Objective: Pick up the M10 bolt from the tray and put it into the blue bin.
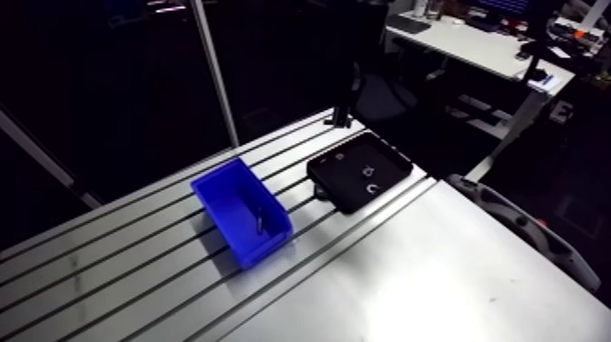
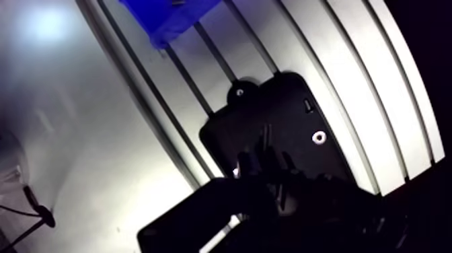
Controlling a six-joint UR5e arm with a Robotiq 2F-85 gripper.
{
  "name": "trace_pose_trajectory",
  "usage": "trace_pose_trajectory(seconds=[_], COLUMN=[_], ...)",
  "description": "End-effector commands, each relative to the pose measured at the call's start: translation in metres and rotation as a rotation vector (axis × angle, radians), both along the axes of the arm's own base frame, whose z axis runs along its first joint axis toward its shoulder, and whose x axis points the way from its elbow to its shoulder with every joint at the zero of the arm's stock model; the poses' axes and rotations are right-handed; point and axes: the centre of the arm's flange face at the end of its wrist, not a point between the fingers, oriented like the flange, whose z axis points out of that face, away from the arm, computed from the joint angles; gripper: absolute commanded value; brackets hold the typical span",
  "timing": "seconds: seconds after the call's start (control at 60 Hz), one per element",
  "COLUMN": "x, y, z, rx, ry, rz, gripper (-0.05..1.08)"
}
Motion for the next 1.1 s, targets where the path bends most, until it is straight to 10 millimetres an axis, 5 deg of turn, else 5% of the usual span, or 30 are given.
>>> trace_pose_trajectory(seconds=[0.017,0.3,0.633,1.1], x=[-0.014,-0.024,-0.029,-0.012], y=[-0.056,-0.121,-0.184,-0.193], z=[0.077,0.091,0.059,0.020], rx=[-0.030,-0.023,0.137,0.188], ry=[0.082,0.125,0.201,0.177], rz=[0.164,0.396,0.566,0.589], gripper=[1.05,1.05,1.05,1.04])
